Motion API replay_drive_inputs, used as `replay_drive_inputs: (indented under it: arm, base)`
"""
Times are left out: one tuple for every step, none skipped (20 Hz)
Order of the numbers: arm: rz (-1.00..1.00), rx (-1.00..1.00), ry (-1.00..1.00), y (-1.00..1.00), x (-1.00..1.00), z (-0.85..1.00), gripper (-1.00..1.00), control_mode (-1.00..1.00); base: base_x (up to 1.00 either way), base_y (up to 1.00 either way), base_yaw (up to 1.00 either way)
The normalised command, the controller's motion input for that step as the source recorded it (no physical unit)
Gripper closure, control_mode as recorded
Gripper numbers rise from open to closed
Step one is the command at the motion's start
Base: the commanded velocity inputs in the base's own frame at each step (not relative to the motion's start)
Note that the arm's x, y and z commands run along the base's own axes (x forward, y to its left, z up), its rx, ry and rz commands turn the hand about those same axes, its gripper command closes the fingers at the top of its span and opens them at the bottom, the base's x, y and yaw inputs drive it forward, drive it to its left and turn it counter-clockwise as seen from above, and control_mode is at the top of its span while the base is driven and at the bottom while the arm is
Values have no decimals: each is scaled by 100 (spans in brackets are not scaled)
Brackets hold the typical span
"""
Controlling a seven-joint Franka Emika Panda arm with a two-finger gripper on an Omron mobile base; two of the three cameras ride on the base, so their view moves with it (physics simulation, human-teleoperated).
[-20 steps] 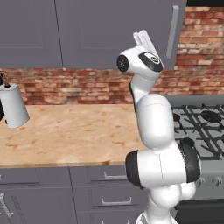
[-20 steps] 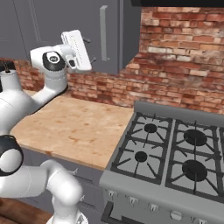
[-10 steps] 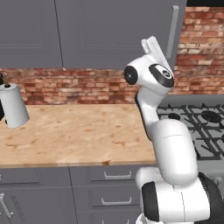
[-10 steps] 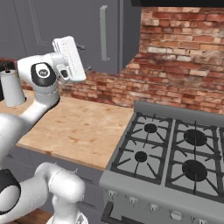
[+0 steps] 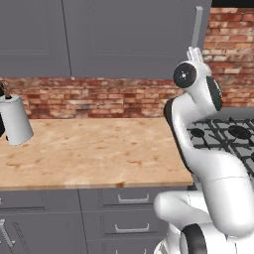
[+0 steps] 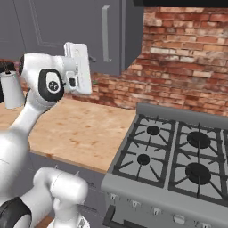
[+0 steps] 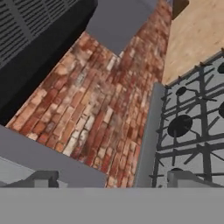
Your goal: Pick the mug and place it in the sink. Pick the bowl and place it in the open cabinet and then close the cabinet.
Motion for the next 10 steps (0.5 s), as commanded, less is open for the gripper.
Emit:
replay_drive_inputs:
  arm:
    - [25,40,9,-86,0,2,-100,-100]
    - [31,42,1,-89,0,15,-100,-100]
    - [31,38,0,-81,0,25,-100,-100]
    - [31,33,0,-70,0,19,-100,-100]
    - [29,27,0,-51,0,6,-100,-100]
    - [30,27,-2,-36,0,0,-100,-100]
    - [34,24,-4,-13,0,0,-100,-100]
    - [38,15,-6,0,0,0,-100,-100]
    - [37,0,-13,0,0,0,-100,-100]
    - [33,0,-14,0,0,0,-100,-100]
  base:
    - [0,0,0]
    - [0,0,0]
    - [0,0,0]
    - [0,0,0]
    - [0,0,0]
    - [0,0,0]
    - [0,0,0]
    - [0,0,0]
    - [0,0,0]
    - [0,0,0]
